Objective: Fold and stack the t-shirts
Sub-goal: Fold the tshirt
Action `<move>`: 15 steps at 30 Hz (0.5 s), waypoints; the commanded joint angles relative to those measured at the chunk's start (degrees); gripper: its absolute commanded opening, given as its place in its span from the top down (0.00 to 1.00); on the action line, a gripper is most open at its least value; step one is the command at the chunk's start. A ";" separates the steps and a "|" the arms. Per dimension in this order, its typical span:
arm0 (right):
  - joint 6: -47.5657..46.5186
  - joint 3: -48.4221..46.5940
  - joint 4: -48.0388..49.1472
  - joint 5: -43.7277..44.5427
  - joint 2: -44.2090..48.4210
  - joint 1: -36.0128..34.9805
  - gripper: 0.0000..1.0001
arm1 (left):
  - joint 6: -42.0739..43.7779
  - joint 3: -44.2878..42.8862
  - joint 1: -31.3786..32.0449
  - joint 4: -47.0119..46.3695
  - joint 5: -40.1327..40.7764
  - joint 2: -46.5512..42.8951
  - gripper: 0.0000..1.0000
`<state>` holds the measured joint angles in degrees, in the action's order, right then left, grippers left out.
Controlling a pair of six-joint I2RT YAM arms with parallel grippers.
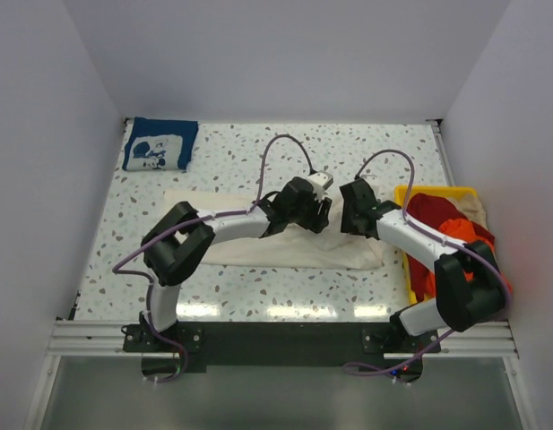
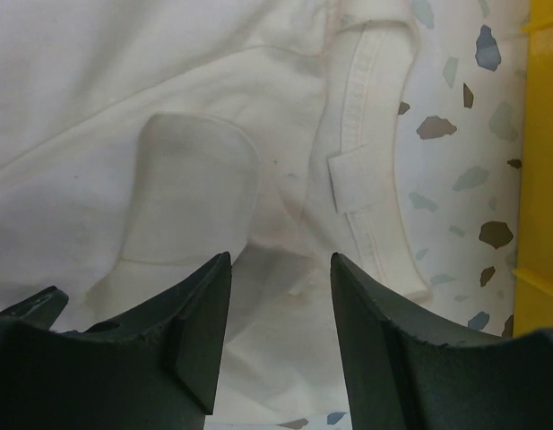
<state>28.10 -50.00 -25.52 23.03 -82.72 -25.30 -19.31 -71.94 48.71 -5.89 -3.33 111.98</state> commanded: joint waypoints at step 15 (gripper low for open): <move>3.54 7.63 3.98 -3.95 5.99 2.01 0.52 | 6.21 -7.07 6.05 7.54 13.34 3.59 0.35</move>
<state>29.78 -43.16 -24.08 19.73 -78.56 -23.49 -15.20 -76.38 53.89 0.16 6.70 114.56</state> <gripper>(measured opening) 0.481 0.651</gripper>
